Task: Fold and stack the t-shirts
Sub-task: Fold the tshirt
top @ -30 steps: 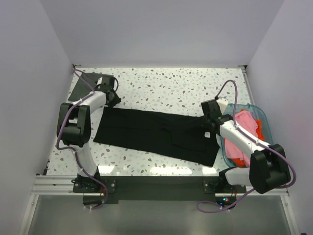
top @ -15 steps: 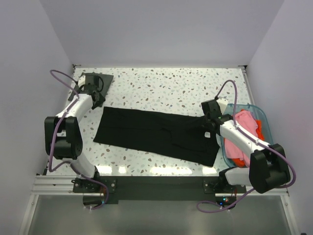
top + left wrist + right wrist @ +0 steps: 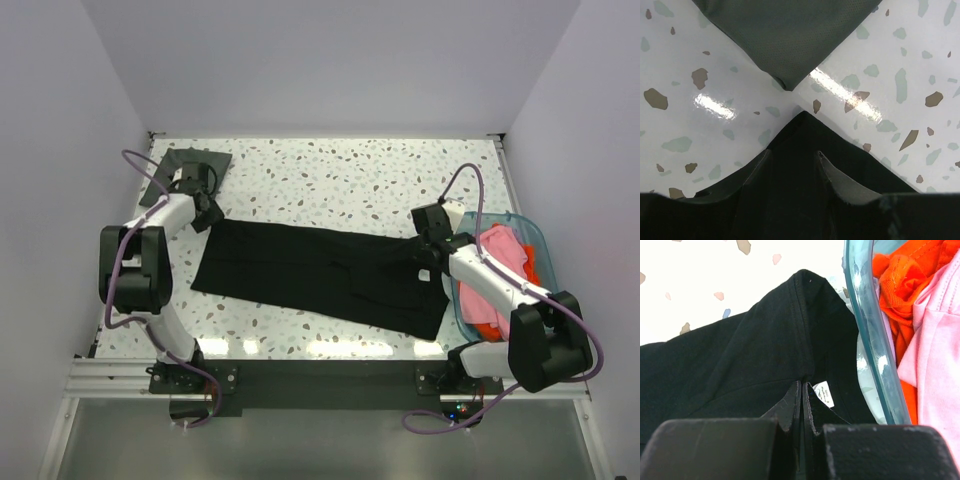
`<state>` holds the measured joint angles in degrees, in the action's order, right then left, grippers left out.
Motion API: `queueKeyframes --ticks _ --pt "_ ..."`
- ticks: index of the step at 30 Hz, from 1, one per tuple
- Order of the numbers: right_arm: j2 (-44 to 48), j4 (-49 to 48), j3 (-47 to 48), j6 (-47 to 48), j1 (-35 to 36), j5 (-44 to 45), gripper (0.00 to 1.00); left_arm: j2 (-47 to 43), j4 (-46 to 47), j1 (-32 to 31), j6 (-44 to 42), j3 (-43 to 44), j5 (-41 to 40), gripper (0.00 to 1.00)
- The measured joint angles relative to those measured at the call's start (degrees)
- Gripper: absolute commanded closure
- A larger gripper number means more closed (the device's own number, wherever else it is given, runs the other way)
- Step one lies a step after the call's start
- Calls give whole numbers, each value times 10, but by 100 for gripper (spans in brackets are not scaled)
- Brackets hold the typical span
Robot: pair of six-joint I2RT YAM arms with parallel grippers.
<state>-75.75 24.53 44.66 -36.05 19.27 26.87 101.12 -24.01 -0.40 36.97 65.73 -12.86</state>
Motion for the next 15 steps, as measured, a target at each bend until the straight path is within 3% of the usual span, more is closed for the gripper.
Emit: queueKeyframes --ticks 9,15 --pt "0 -2 0 0 -2 -9 100 23 9 0 -2 0 17 65" --pt "0 -2 0 0 -2 -9 100 28 14 0 -2 0 23 77"
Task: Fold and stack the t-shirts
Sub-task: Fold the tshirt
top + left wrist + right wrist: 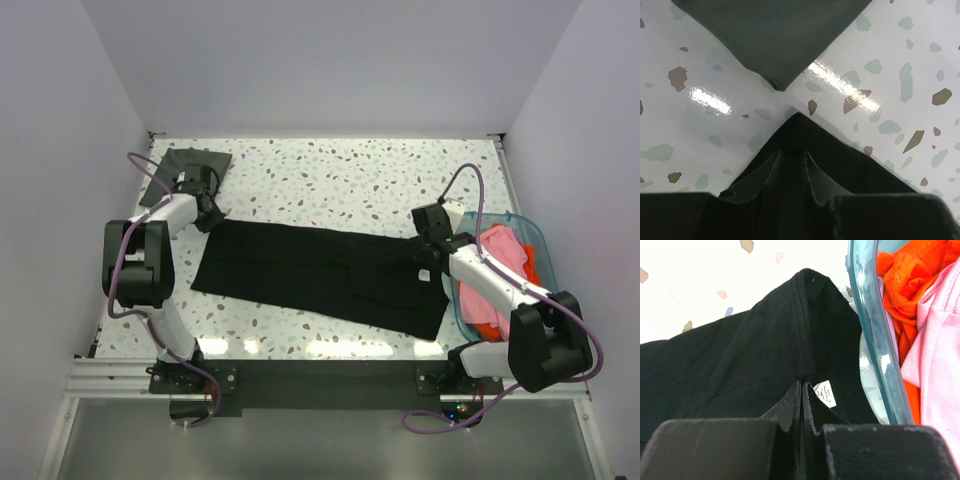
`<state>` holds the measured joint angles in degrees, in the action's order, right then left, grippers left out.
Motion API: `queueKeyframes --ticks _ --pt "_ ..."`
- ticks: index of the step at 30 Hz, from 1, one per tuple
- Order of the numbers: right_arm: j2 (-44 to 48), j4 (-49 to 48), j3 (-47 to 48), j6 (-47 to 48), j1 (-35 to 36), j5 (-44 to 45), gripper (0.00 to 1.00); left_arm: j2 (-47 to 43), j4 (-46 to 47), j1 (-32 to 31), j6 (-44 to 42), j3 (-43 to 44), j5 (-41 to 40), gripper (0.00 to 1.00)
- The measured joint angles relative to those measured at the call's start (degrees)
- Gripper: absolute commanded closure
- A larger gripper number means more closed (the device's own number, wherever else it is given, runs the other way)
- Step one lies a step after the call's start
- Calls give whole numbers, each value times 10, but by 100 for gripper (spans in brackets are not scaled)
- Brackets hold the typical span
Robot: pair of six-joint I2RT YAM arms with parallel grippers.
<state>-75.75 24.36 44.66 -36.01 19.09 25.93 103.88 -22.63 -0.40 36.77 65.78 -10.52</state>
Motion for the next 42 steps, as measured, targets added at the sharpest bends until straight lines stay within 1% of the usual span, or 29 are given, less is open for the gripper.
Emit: queueKeyframes --ticks 3,4,7,18,21,22,24,25,27,30,34,42 --pt "0 0 0 0 0 0 100 6 6 0 -1 0 2 86" --pt "0 0 0 0 0 0 100 7 7 0 -1 0 2 91" --pt "0 0 0 0 0 0 100 11 7 0 -4 5 4 99" --pt "0 0 0 1 0 0 100 11 9 0 -7 31 8 100" --pt "1 0 0 2 0 0 100 11 7 0 -7 32 6 79" --pt "1 0 0 2 0 0 100 11 7 0 -8 32 4 64" --pt "1 0 0 2 0 0 100 11 7 0 -9 32 -3 56" --pt "1 1 0 2 0 0 100 11 7 0 -9 32 -6 50" --pt "1 1 0 3 0 0 100 11 7 0 -10 30 -10 46" --pt "1 1 0 3 0 0 100 9 7 0 -11 25 -16 46" --pt "1 0 0 4 0 0 100 5 7 0 -14 20 -17 53" --pt "1 0 0 5 0 -2 100 4 8 0 -15 5 -16 60"
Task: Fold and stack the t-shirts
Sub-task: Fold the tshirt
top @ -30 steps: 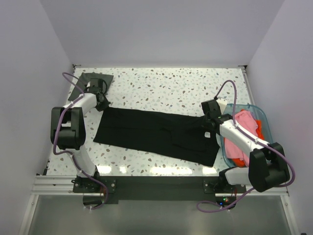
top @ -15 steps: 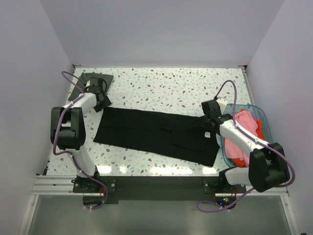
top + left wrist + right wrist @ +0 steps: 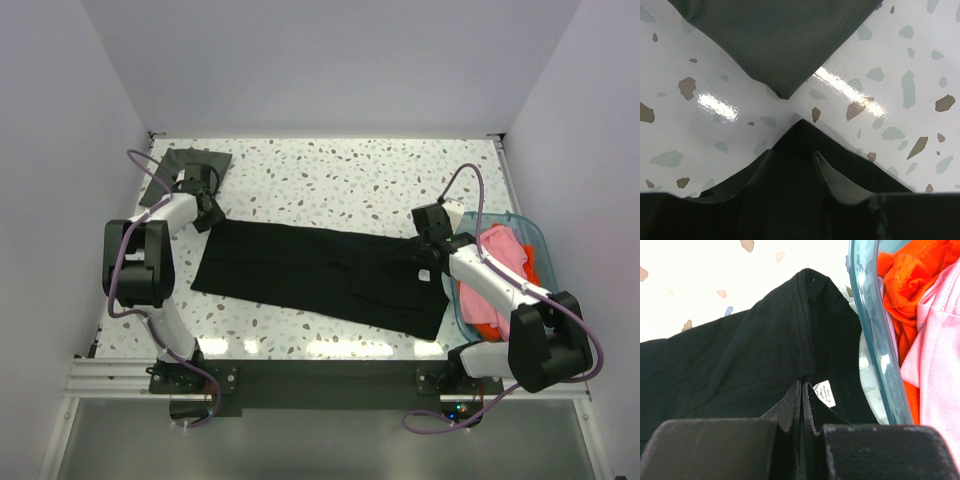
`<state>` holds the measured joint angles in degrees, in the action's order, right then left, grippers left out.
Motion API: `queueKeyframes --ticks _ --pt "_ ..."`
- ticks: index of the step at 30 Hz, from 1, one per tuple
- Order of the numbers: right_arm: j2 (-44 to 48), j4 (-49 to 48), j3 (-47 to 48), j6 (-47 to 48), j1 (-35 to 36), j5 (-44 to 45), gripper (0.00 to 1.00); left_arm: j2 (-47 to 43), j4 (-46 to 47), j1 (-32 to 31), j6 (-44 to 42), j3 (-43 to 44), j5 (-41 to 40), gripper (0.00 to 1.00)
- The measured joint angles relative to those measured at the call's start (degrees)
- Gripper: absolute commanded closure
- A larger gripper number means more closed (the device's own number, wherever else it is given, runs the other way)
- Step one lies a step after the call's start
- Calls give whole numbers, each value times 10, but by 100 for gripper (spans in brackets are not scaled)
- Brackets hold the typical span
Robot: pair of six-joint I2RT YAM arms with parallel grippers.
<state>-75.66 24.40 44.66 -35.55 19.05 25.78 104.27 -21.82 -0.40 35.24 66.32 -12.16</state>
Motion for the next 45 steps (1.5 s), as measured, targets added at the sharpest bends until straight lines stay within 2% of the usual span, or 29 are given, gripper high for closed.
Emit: queueKeyframes --ticks 11,18,19,22,24,26,29,32,38,45 --pt "12 0 0 0 -1 0 100 0 15 0 0 -6 13 79" --pt "20 2 0 0 -1 0 100 0 27 0 -5 -6 18 100" --pt "20 2 0 0 -1 0 100 0 28 0 -4 -6 18 100" --pt "20 2 0 0 -1 0 100 0 29 0 -5 -6 19 99" --pt "20 2 0 0 -1 0 100 0 29 0 -9 -6 19 74" --pt "20 2 0 0 -1 0 100 0 29 0 -12 -6 13 57" --pt "21 3 0 1 -2 0 100 -2 28 0 -17 -6 1 49" --pt "24 3 0 2 -2 -1 100 -7 28 0 -25 -6 -6 49" --pt "26 3 0 2 -2 -3 100 -23 51 0 -50 -20 0 60" --pt "27 3 0 2 -3 -5 100 -22 62 0 -59 -25 4 61"
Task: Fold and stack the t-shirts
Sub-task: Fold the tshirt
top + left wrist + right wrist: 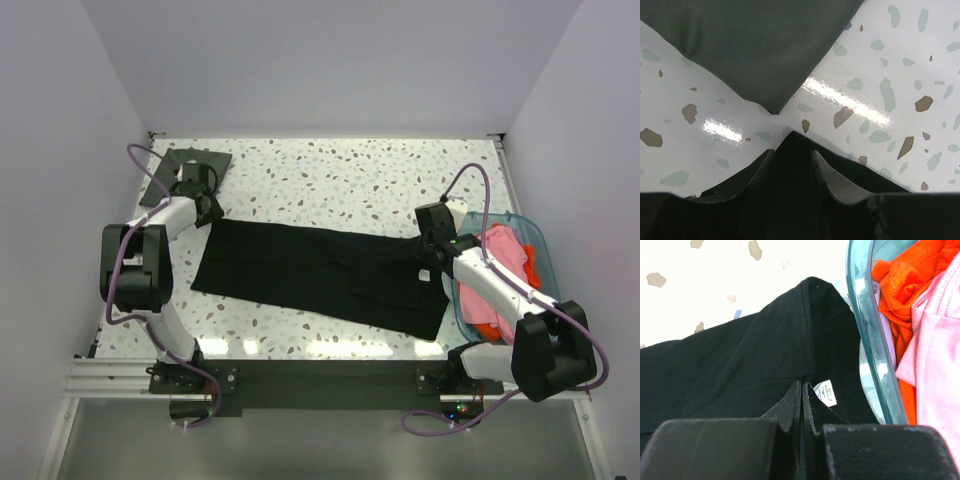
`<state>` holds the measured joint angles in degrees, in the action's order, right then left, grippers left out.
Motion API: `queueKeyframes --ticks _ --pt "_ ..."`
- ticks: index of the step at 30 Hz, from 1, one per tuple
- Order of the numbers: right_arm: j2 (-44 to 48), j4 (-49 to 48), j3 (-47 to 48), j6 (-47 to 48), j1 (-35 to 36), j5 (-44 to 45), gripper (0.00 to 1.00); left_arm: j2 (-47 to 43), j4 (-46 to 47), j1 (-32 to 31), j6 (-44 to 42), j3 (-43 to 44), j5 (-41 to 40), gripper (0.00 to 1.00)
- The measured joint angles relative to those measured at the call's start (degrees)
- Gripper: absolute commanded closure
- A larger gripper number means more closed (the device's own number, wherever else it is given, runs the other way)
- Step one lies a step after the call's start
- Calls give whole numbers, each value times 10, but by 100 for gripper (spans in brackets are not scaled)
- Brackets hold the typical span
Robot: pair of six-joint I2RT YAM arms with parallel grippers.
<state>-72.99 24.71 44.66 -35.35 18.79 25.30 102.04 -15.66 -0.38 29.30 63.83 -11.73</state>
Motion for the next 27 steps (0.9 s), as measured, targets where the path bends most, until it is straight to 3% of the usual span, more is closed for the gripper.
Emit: queueKeyframes --ticks 15,23,27 --pt "0 -1 0 0 0 -6 100 17 12 0 -4 -7 1 62" --pt "0 -1 0 3 0 -6 100 22 15 0 -4 -7 7 68" --pt "0 -1 0 5 -1 -6 100 22 15 0 -4 -7 11 80"
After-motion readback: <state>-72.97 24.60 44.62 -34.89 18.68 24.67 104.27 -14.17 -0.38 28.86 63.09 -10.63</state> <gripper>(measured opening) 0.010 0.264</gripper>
